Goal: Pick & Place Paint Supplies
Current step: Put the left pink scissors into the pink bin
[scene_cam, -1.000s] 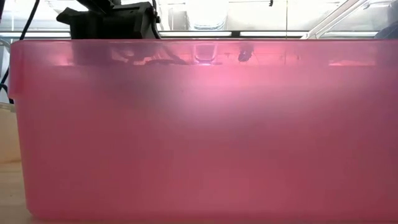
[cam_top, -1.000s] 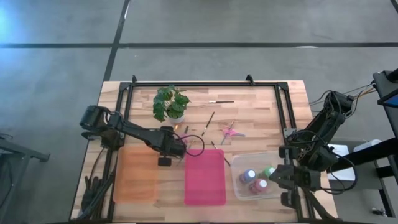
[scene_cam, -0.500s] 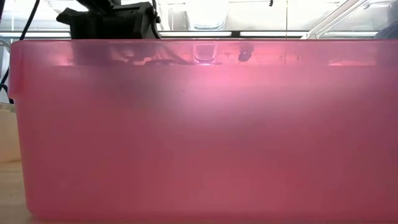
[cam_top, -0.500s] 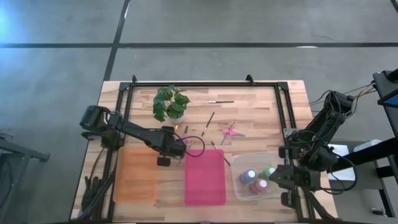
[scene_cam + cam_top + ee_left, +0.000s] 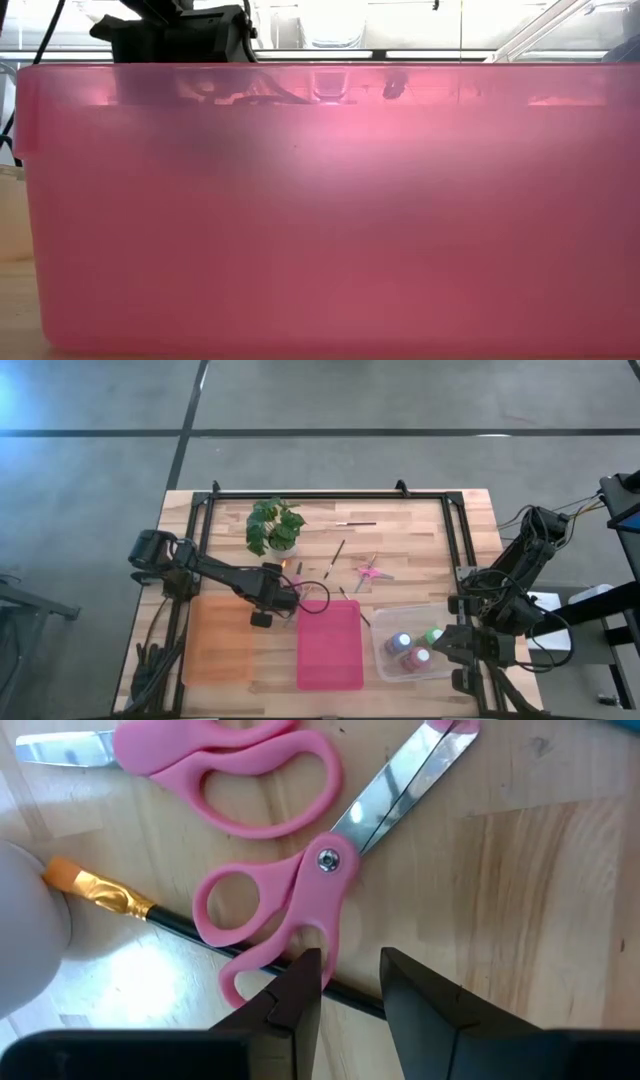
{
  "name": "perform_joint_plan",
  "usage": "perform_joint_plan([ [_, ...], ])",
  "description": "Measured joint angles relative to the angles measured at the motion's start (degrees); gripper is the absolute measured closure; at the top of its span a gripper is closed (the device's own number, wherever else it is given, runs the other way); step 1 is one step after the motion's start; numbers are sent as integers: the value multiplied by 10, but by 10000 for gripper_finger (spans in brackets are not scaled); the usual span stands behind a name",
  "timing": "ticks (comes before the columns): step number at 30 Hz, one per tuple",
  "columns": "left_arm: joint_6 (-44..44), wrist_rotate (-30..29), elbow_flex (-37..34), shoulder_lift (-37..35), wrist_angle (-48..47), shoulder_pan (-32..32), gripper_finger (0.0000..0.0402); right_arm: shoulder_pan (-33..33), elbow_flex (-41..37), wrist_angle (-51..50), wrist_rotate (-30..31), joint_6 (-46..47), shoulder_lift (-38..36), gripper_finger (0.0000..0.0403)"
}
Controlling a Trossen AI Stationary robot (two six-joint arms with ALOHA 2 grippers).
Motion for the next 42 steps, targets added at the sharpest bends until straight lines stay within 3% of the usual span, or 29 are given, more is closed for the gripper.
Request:
perform_joint_plan([
  [42, -1, 9, -26, -1, 32, 11, 291, 0, 0, -2, 0, 0, 0, 394],
])
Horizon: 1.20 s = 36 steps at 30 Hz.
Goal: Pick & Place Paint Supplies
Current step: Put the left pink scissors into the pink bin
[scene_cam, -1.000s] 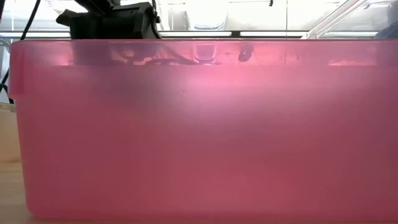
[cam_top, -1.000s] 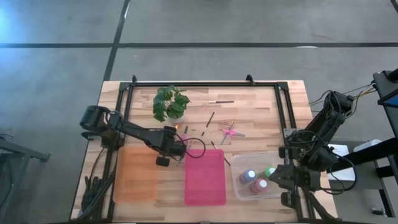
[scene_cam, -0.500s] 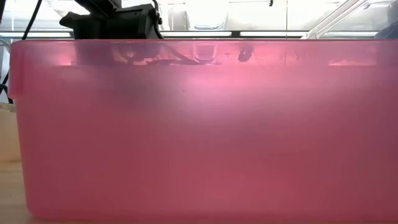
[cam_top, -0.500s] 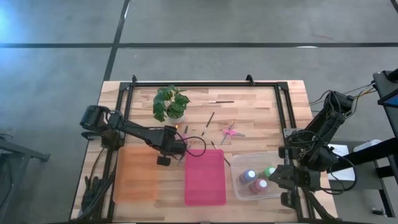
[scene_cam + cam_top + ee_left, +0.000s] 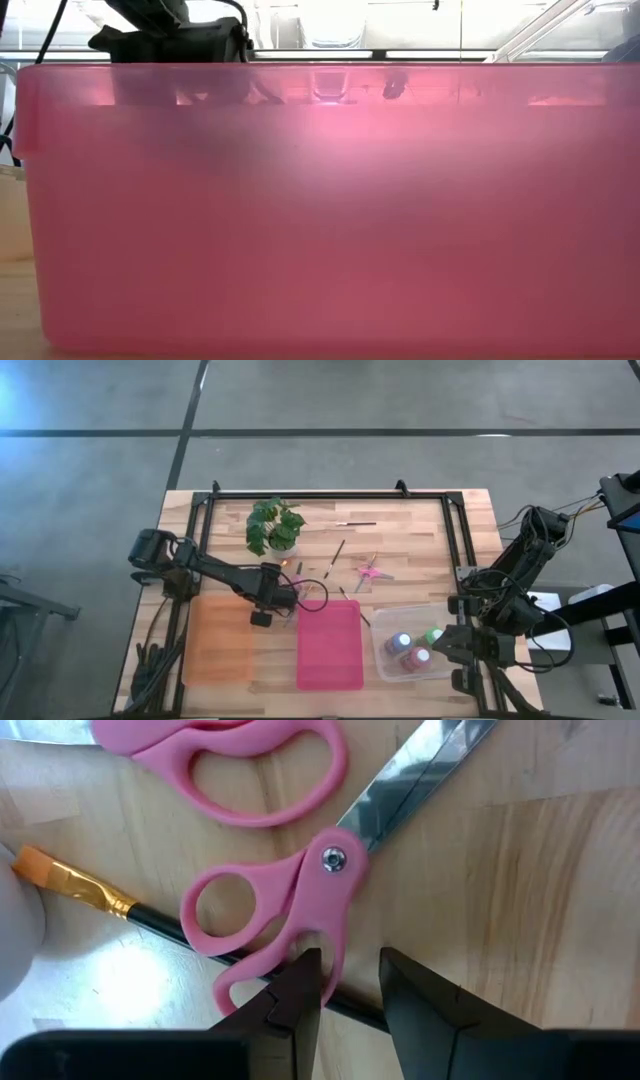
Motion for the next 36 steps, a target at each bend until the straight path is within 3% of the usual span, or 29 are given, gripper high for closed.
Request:
perform_joint_plan([
  [36, -7, -2, 0, 0, 11, 15, 292, 0, 0, -1, 0, 4, 0, 394],
])
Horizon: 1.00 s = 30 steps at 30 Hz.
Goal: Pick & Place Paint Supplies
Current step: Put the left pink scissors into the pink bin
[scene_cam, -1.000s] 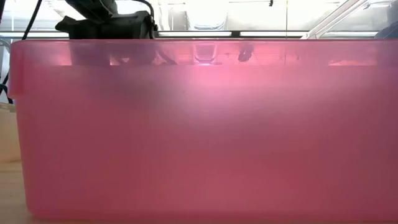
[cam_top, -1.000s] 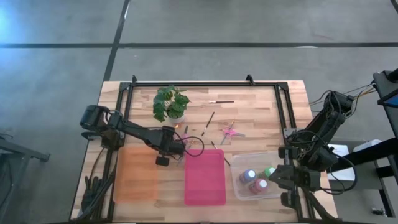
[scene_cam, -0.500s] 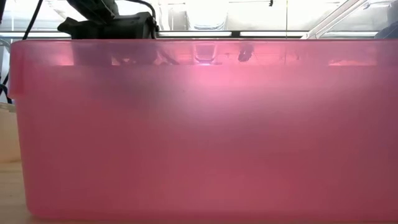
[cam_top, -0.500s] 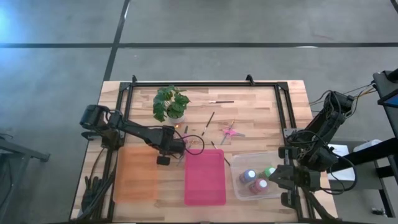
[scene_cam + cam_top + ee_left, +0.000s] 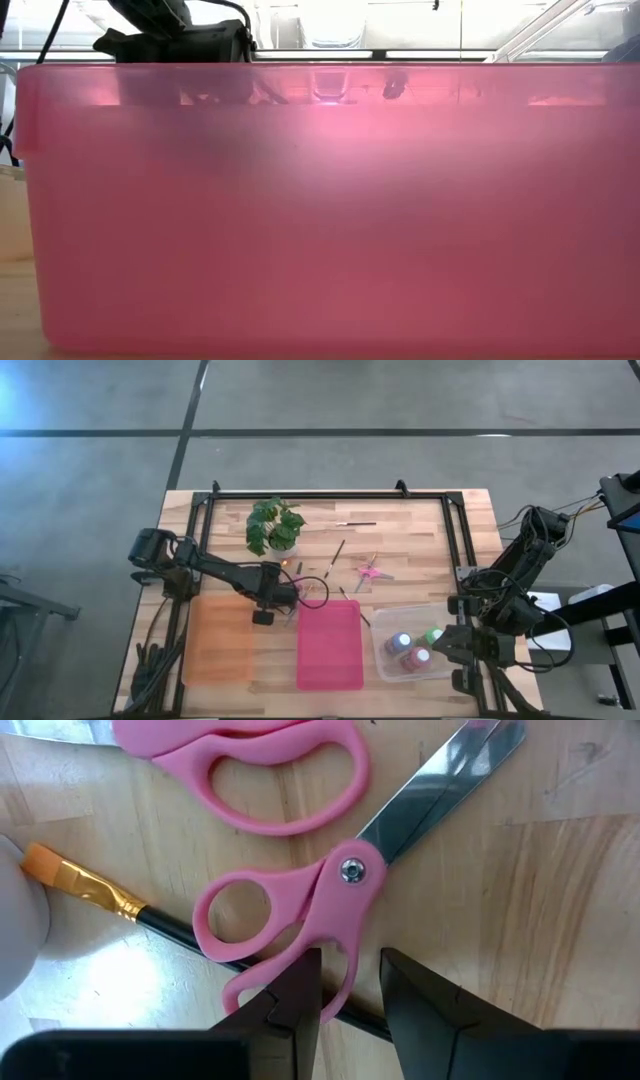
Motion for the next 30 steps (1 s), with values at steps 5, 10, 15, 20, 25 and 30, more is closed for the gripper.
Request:
perform_joint_plan([
  [5, -4, 0, 0, 0, 1, 0, 318, 0, 0, 0, 0, 0, 0, 394],
  [10, -6, -8, 0, 1, 2, 7, 380, 0, 0, -1, 0, 0, 0, 394],
  [15, -9, -7, -1, 1, 2, 15, 384, 0, 0, -2, 0, 0, 0, 394],
  [20, -9, -5, -1, 1, 0, 16, 382, 0, 0, -2, 0, 0, 0, 394],
  [25, -10, -2, 0, 1, -2, 16, 395, 0, 0, -2, 0, 0, 0, 394],
  [30, -12, -2, 0, 0, -5, 16, 396, 0, 0, -4, 0, 4, 0, 394],
])
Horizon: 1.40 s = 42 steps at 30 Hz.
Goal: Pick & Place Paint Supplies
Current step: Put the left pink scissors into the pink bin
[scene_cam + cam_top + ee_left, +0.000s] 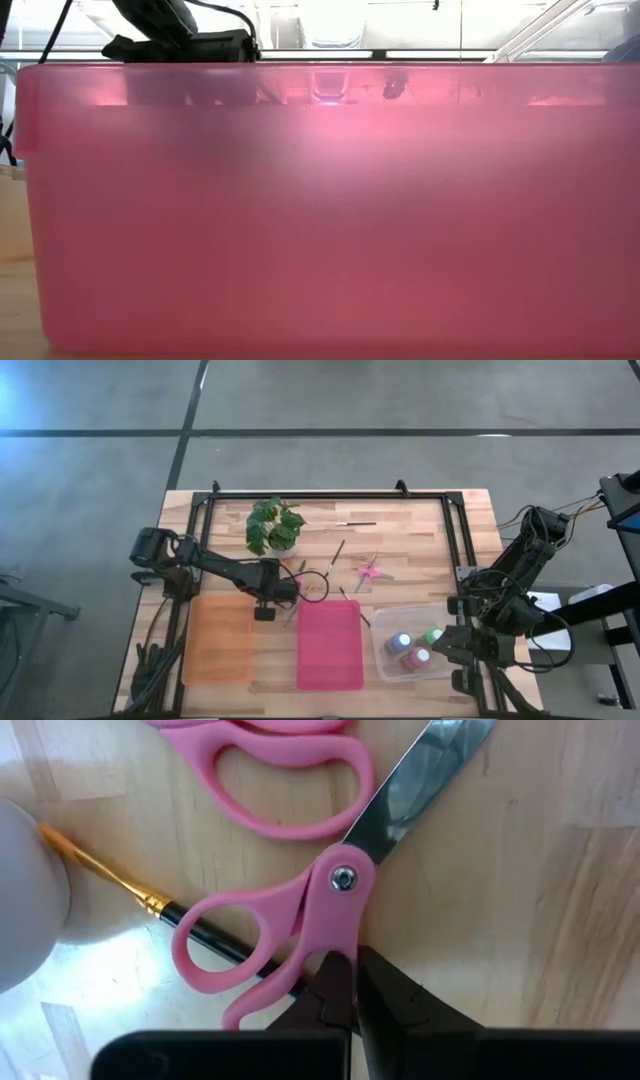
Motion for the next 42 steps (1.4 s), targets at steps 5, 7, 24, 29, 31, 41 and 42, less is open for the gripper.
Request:
perform_joint_plan([
  [5, -5, 2, 5, -7, -19, 0, 397, 0, 0, 0, 0, 0, 0, 394],
  [7, -7, 2, 11, -12, -30, -1, 397, 0, 0, 0, 0, 0, 0, 394],
  [24, -41, 2, 43, -113, -122, -19, 398, 0, 0, 0, 0, 0, 0, 394],
  [29, -40, 21, 59, -133, -52, -41, 398, 0, 0, 0, 0, 0, 0, 394],
  [31, -36, 40, 69, -131, -1, -55, 398, 0, 0, 0, 0, 0, 0, 394],
  [41, 15, 75, 118, -72, 146, -106, 398, 0, 0, 1, 0, 2, 0, 394],
  [42, 13, 78, 124, -62, 146, -106, 398, 0, 0, 1, 0, 2, 0, 394],
])
